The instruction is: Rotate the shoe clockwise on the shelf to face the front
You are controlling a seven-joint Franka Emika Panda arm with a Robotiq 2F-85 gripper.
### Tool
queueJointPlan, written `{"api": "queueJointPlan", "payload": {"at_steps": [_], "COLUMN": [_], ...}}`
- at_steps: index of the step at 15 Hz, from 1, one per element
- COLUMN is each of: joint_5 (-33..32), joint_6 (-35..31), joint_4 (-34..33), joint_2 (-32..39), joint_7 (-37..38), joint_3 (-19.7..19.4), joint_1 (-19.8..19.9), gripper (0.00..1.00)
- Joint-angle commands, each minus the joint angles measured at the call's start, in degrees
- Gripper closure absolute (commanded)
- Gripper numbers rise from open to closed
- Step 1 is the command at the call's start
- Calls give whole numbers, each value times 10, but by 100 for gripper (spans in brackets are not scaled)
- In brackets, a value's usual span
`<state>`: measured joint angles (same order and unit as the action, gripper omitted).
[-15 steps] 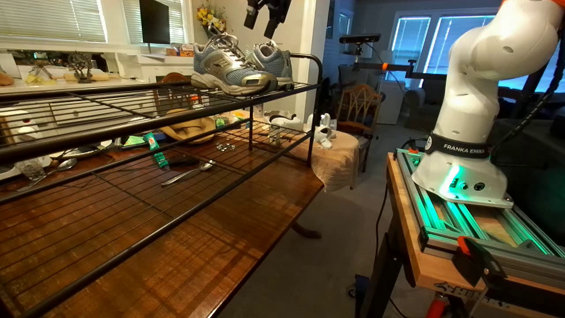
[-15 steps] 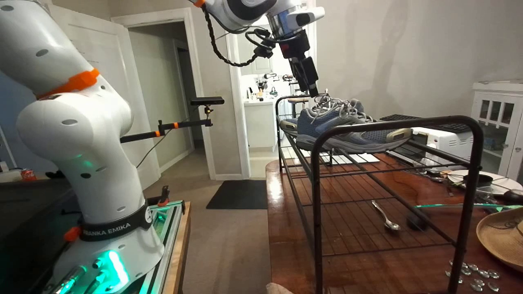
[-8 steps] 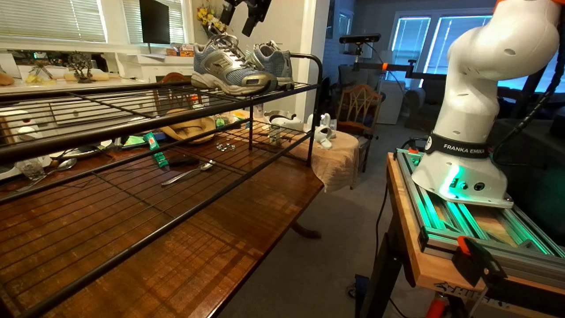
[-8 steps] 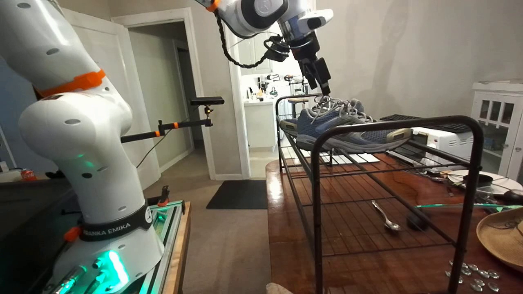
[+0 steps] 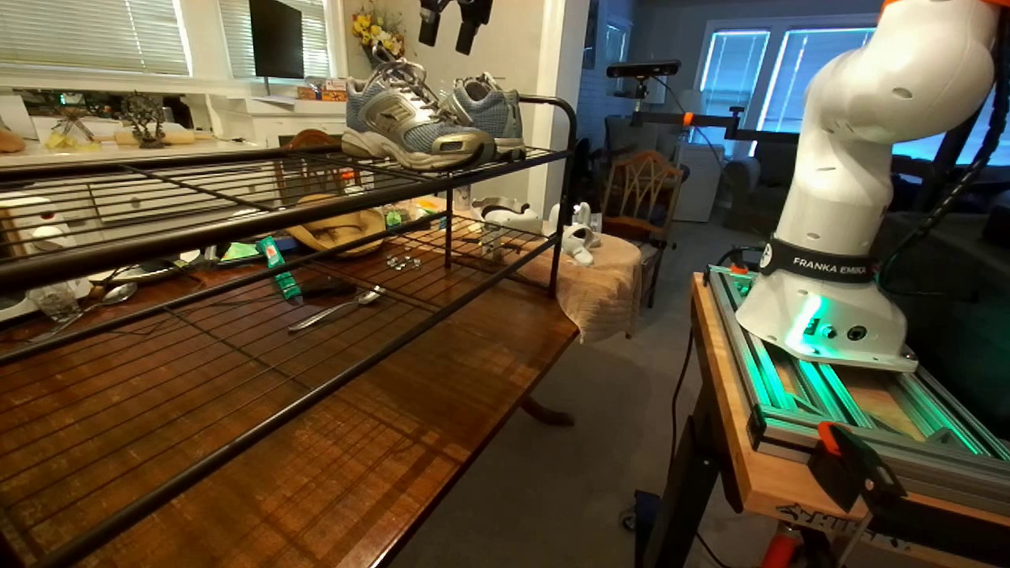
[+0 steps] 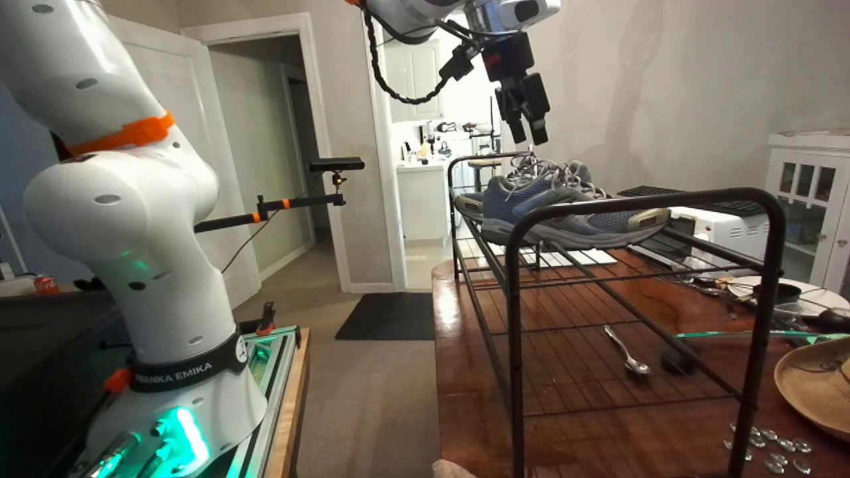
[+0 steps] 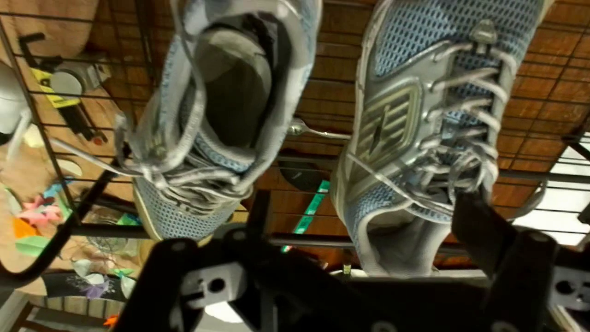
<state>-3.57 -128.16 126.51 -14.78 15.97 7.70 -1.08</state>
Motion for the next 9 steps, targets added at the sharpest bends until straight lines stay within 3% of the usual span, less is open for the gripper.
{"api": "queueJointPlan", "payload": {"at_steps": [1,5,9], "joint_5": [-25,-8,-2], "joint_6": [116,151,144], "joint_4": [-35,-30,-3], "joint_2": [1,-10,-20], "joint_7": [31,29,32], "joint_3": [-3,-18,-30], "joint_1": [10,11,13], "gripper": [0,0,0]}}
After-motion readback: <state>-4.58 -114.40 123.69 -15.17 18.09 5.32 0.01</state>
